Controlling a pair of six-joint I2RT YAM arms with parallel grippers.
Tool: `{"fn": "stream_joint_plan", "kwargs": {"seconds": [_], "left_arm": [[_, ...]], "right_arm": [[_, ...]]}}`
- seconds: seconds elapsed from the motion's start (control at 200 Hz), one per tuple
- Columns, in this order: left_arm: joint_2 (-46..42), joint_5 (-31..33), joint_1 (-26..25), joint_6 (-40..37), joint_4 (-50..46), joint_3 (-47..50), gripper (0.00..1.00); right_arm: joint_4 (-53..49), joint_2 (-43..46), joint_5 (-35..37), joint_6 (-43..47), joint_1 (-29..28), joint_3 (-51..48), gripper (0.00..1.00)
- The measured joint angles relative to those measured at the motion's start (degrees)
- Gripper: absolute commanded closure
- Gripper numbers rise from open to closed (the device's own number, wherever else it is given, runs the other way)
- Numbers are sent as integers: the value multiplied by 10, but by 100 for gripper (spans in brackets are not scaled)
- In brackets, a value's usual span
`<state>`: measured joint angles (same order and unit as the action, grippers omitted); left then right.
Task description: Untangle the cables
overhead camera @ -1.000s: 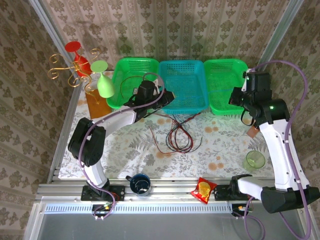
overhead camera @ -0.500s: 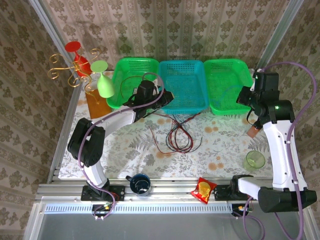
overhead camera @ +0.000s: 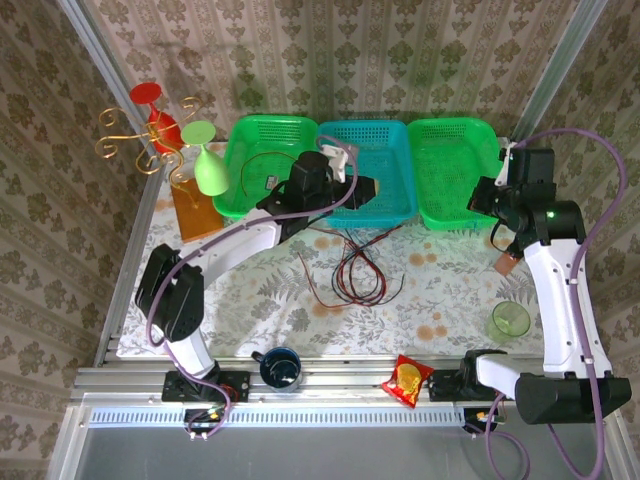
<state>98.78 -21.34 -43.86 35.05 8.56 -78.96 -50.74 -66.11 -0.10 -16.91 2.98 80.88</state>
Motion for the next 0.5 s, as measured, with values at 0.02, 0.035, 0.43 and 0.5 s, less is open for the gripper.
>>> {"fn": "stream_joint_plan", "kwargs": {"seconds": [0.02, 0.035, 0.43, 0.5], "left_arm": [[0, 0, 0, -3, 0, -2, 64], [0, -3, 0, -15, 0, -3, 62], [18, -66, -35, -217, 79, 12, 25], [29, -74, -41, -274, 87, 13, 22]], "right_arm": [[0, 0, -5, 0, 0, 3, 100], [0, 0, -11, 0, 0, 5, 100], [-5, 0, -166, -24, -2, 87, 100], [-10, 0, -181, -26, -3, 102, 100]]}}
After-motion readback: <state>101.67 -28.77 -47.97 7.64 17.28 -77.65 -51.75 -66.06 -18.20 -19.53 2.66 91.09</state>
